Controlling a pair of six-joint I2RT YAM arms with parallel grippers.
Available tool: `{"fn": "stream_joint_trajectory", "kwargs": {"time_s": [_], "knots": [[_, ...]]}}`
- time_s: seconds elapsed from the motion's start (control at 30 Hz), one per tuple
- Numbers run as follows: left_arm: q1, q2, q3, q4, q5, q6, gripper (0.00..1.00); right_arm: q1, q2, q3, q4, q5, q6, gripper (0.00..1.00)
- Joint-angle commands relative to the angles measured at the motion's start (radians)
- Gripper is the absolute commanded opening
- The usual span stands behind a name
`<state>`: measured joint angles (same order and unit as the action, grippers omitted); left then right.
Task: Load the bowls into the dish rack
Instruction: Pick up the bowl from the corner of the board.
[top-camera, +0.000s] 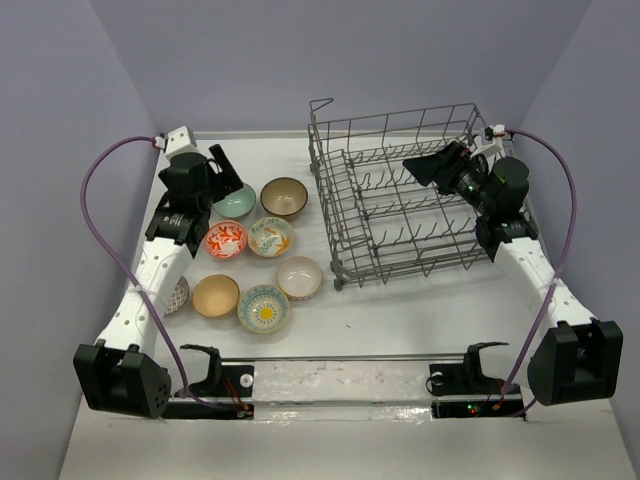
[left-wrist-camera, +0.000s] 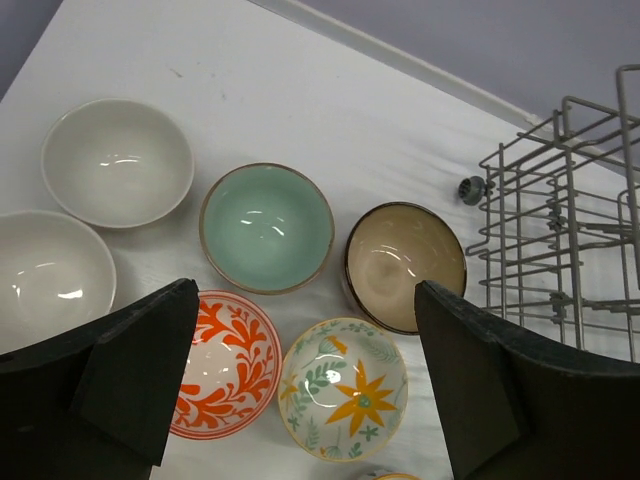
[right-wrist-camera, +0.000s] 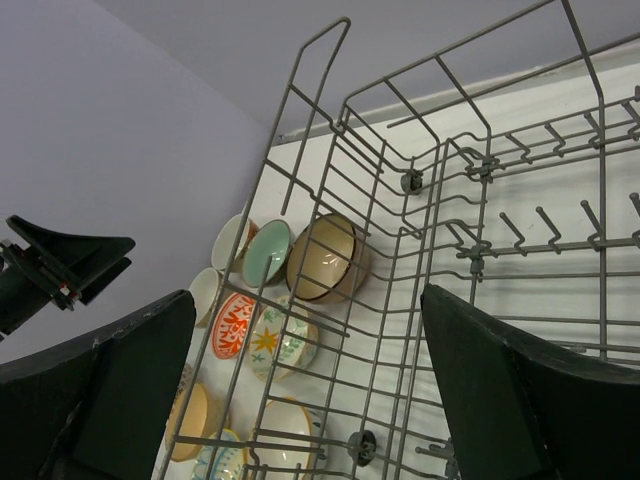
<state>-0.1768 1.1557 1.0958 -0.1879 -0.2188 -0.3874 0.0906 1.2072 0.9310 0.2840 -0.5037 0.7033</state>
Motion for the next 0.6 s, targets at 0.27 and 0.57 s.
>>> {"fn": "stream_joint_trajectory", "kwargs": {"time_s": [0.27, 0.57], "knots": [[0.033, 0.154, 0.116, -0.022, 0.124, -0.057, 0.91, -0.002, 0.022, 0.065, -0.028, 0.008, 0.027, 1.00], [-0.035, 0.251, 0.154, -0.018, 0.085, -0.131, 0.88, -0.002, 0.037, 0.071, -0.026, -0.002, 0.045, 1.00]]}}
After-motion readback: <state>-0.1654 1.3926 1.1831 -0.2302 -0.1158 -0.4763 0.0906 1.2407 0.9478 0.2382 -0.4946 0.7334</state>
